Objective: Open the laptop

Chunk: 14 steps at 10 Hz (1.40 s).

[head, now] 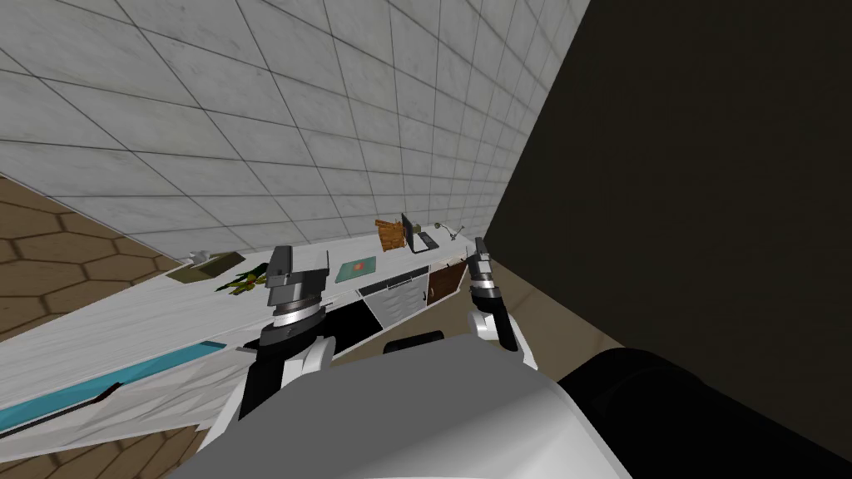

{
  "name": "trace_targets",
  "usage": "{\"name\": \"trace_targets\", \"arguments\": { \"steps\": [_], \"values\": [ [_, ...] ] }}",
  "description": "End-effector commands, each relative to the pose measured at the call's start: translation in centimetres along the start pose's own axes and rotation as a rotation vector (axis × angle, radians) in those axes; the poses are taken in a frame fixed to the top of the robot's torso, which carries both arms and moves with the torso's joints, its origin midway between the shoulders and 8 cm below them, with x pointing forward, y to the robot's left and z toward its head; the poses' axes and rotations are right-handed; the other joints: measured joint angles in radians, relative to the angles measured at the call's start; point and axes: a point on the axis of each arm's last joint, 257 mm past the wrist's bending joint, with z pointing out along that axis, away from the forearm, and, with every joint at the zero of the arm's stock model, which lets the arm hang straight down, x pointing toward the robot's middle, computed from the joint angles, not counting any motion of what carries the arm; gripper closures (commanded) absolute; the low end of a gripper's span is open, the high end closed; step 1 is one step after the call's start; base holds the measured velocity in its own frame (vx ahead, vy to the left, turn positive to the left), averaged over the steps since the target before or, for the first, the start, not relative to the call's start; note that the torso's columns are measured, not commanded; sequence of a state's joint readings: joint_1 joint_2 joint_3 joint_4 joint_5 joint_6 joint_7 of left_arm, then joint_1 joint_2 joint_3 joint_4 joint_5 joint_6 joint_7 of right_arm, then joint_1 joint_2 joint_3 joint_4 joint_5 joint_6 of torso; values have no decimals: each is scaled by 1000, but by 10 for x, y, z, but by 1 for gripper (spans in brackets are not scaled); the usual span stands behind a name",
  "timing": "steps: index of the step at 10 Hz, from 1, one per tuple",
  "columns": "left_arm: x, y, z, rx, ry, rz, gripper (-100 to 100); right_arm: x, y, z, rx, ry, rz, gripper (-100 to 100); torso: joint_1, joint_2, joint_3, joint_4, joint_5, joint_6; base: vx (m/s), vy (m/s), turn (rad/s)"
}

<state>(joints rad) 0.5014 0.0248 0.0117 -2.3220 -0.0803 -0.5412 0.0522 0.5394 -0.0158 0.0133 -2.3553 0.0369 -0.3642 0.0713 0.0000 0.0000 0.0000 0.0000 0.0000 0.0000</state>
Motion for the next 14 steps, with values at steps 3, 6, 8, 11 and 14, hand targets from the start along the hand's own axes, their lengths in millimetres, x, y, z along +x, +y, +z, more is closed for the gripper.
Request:
{"name": "trace_targets", "arguments": {
  "steps": [3, 6, 8, 11, 14],
  "values": [
    [0, 0, 0, 0, 0, 0, 0, 0, 0, 0, 0, 0, 0, 0, 0, 175, -351, 176, 0, 0, 0, 0, 0],
    [0, 0, 0, 0, 0, 0, 0, 0, 0, 0, 0, 0, 0, 0, 0, 396, -792, 396, 0, 0, 0, 0, 0],
    [0, 0, 0, 0, 0, 0, 0, 0, 0, 0, 0, 0, 0, 0, 0, 544, -1087, 544, 0, 0, 0, 0, 0],
    [0, 0, 0, 0, 0, 0, 0, -1, -4, 0, 11, 39, -48, -100, -1, 725, -1451, 724, 0, 0, 5, -12, -4],
    [0, 0, 0, 0, 0, 0, 0, -8, -16, -1, 45, 84, -142, -100, -1, 737, -1476, 738, 0, 0, 9, -49, -1]
  ]
}}
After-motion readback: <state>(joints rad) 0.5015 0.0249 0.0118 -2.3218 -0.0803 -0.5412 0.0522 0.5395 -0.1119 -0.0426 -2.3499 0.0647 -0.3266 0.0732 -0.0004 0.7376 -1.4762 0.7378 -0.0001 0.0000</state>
